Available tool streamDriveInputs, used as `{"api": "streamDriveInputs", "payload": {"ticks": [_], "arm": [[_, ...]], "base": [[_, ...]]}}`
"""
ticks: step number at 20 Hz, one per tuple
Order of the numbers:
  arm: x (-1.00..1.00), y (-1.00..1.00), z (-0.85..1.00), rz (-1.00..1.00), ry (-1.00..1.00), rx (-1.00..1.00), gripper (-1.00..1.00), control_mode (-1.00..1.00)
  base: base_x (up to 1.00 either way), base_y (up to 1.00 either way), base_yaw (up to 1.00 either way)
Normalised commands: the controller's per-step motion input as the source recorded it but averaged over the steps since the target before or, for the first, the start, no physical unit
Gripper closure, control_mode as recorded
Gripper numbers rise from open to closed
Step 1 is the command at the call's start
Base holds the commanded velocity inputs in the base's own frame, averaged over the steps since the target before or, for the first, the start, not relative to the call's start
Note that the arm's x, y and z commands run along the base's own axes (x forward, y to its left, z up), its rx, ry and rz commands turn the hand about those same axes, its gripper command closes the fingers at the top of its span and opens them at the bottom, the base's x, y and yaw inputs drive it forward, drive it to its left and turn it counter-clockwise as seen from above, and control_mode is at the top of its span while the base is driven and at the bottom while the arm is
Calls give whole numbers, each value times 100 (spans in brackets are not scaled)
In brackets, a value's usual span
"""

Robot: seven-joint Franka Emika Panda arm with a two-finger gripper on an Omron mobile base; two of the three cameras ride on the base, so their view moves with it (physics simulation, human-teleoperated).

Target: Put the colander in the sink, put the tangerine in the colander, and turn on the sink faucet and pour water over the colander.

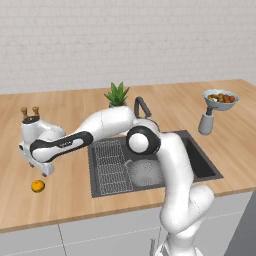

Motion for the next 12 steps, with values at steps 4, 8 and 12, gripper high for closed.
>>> {"api": "streamDriveInputs", "payload": {"ticks": [4, 8, 12], "arm": [[0, 3, -34, 10, 2, -10, -100, -100], [0, 0, -36, 17, 4, -1, -100, -100], [0, 0, -30, 23, 2, 0, -100, -100]], "base": [[0, 0, 0], [0, 0, 0], [0, 0, 0]]}}
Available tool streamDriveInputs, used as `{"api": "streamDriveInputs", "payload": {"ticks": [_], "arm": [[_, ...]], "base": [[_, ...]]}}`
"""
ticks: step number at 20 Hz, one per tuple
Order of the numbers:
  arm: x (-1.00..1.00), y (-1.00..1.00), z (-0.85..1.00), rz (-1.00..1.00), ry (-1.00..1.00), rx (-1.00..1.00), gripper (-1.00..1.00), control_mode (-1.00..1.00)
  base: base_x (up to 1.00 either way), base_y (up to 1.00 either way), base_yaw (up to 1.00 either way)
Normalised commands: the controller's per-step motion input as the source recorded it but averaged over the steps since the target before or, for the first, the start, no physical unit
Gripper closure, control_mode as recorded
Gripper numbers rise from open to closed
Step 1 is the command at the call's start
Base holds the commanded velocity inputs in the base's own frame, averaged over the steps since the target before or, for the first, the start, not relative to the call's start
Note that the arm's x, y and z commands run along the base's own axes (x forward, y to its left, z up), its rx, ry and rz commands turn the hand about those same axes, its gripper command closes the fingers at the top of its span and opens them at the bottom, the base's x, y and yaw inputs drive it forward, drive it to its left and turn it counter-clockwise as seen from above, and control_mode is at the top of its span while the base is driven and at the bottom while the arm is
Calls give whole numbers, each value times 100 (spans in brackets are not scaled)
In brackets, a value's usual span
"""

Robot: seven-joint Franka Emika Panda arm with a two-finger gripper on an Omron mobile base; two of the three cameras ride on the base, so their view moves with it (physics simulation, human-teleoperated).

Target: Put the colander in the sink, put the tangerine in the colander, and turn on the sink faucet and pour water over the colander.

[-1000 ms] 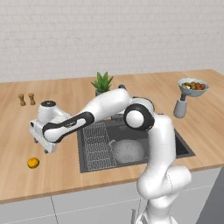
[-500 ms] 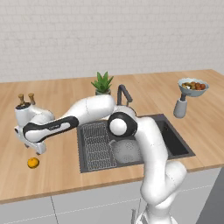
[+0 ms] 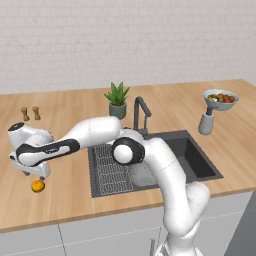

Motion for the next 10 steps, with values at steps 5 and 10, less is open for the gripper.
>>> {"api": "streamDriveInputs", "payload": {"ticks": [5, 10], "arm": [[0, 0, -27, 23, 0, 0, -100, -100], [-2, 0, -18, 21, 0, 0, -100, -100]], "base": [[0, 0, 0], [0, 0, 0]]}}
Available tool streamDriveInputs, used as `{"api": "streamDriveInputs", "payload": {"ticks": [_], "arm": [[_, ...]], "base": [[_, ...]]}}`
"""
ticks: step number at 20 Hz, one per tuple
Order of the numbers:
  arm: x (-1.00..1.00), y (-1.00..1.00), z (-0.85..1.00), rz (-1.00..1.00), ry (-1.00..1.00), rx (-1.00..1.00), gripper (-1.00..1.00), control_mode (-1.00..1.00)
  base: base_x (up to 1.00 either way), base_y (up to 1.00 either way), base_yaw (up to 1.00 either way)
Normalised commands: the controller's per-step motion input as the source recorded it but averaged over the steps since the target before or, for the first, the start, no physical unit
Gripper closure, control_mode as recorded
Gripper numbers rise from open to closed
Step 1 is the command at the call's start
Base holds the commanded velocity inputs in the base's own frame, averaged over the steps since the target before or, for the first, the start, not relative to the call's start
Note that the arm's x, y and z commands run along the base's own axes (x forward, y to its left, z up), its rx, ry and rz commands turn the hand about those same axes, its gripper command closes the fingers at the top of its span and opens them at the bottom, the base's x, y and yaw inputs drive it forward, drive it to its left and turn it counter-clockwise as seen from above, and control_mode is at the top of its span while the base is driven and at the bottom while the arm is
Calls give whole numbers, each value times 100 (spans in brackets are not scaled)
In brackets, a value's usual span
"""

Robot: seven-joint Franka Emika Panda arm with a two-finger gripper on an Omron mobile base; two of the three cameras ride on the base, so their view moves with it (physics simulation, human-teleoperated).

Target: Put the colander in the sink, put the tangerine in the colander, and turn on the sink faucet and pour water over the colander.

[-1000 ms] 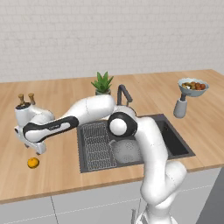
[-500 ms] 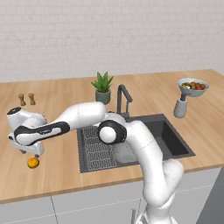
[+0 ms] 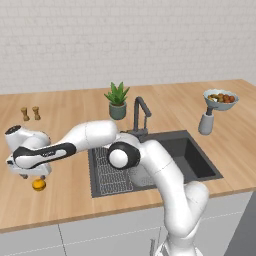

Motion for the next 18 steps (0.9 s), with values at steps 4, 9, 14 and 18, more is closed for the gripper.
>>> {"api": "streamDriveInputs", "payload": {"ticks": [4, 9, 14, 18], "arm": [[-23, -1, -7, 21, 0, 0, -100, -100], [-46, -9, 0, 17, 0, 0, -100, -100], [-13, -23, 0, 15, 0, 0, -100, -100], [0, -29, 0, 15, 0, 0, -100, -100]], "base": [[0, 0, 0], [0, 0, 0], [0, 0, 0], [0, 0, 0]]}}
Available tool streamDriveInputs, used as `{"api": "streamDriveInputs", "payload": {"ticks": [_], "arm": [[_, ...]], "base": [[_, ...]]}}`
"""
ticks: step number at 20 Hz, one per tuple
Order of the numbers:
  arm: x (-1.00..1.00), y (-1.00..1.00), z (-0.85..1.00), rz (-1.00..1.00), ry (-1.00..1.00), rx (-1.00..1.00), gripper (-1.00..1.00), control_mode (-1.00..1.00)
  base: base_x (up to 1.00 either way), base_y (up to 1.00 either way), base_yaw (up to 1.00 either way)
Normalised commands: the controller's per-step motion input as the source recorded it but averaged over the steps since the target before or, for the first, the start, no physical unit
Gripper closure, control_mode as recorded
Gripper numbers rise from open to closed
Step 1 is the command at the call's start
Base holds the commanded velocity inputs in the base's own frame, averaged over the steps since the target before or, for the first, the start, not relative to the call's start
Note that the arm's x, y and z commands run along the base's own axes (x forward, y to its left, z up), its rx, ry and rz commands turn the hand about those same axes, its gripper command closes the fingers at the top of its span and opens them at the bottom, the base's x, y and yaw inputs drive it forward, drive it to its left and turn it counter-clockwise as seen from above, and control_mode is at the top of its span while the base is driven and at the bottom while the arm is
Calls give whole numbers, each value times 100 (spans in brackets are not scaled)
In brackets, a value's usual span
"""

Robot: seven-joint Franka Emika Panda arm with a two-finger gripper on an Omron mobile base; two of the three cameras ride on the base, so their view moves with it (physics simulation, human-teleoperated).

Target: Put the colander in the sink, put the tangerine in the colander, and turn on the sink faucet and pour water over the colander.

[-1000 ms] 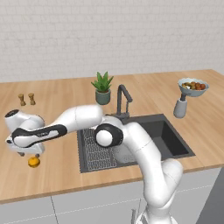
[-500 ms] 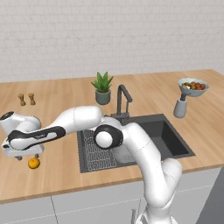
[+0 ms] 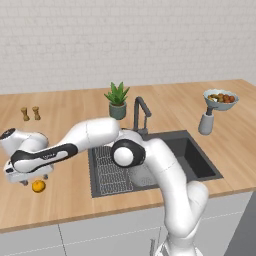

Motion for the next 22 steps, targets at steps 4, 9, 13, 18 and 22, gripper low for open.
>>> {"api": "streamDriveInputs", "payload": {"ticks": [4, 9, 13, 18, 22], "arm": [[0, -24, 0, 18, 0, 0, -100, -100], [-1, -10, -1, 19, 0, 0, -100, -100], [-4, -2, -3, 20, 0, 0, -100, -100], [-7, 0, -7, 17, 0, 1, -100, -100], [-8, 0, -9, 15, 0, 2, -100, -100]], "base": [[0, 0, 0], [0, 0, 0], [0, 0, 0], [0, 0, 0], [0, 0, 0]]}}
